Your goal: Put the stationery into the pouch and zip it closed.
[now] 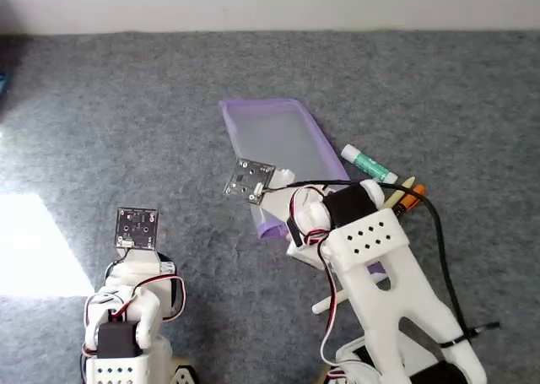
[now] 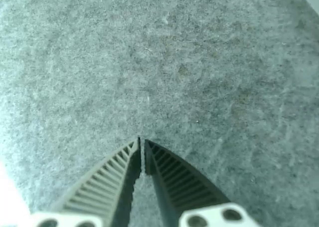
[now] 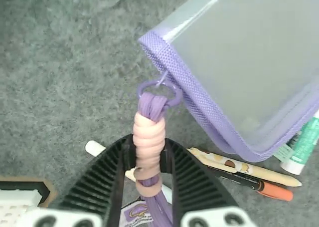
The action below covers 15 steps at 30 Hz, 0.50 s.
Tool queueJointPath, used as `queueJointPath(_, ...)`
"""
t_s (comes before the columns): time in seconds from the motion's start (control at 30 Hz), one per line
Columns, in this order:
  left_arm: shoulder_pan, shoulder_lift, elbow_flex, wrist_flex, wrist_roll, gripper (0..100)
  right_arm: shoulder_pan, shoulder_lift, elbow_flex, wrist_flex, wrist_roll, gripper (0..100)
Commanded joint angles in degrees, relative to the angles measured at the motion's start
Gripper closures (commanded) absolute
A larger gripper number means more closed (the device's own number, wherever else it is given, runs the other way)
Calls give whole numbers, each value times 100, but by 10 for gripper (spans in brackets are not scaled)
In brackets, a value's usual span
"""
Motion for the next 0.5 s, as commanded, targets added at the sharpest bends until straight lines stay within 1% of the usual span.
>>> queueJointPath(0.0, 9, -62, -48, 18, -53, 987, 31, -233, -527, 48, -123, 988)
queueJointPath(0.17, 18, -62, -48, 26, -62, 987, 31, -207, -941, 75, -123, 988)
queueJointPath(0.47, 26, -62, -48, 26, -62, 987, 22, -224, -1090, 796, -114, 988)
